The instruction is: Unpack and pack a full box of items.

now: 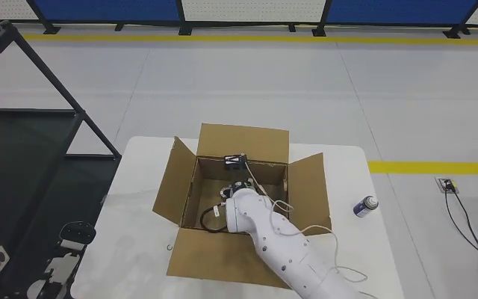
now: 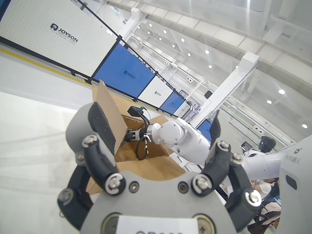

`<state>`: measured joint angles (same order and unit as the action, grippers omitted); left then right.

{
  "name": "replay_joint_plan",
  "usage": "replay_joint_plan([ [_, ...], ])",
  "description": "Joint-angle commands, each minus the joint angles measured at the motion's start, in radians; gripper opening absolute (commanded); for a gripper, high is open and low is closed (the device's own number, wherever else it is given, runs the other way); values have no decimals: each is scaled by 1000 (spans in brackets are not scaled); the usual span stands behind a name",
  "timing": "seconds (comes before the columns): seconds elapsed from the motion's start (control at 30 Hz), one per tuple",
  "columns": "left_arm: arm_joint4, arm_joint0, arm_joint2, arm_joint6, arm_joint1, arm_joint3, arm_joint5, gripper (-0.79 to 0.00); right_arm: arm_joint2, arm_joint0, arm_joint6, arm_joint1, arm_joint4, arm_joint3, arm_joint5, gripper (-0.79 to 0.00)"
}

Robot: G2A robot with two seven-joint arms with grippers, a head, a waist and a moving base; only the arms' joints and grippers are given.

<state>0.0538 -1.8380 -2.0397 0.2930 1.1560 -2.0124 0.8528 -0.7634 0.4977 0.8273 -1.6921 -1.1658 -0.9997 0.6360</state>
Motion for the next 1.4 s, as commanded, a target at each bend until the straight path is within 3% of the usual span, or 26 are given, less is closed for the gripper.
replay_joint_plan([
  [0.0, 0, 0, 0, 0, 0, 0, 0, 0, -9, -10, -12, -7, 15, 35, -4, -785],
  [0.2, 0, 0, 0, 0, 0, 0, 0, 0, -35, -29, -24, -20, 49, 110, -32, -785],
  [0.5, 0, 0, 0, 0, 0, 0, 0, 0, -60, -42, -41, -34, 58, 155, -49, -403],
  [0.57, 0, 0, 0, 0, 0, 0, 0, 0, -67, -40, -38, -34, 54, 153, -50, -154],
  [0.63, 0, 0, 0, 0, 0, 0, 0, 0, -75, -35, -33, -33, 54, 143, -58, 0],
  [0.83, 0, 0, 0, 0, 0, 0, 0, 0, -111, -5, -15, -22, 34, 78, -77, 0],
  [0.97, 0, 0, 0, 0, 0, 0, 0, 0, -143, 54, -5, -5, -13, -51, -79, 0],
  [1.37, 0, 0, 0, 0, 0, 0, 0, 0, -335, 542, 63, 92, -326, -914, -144, 0],
])
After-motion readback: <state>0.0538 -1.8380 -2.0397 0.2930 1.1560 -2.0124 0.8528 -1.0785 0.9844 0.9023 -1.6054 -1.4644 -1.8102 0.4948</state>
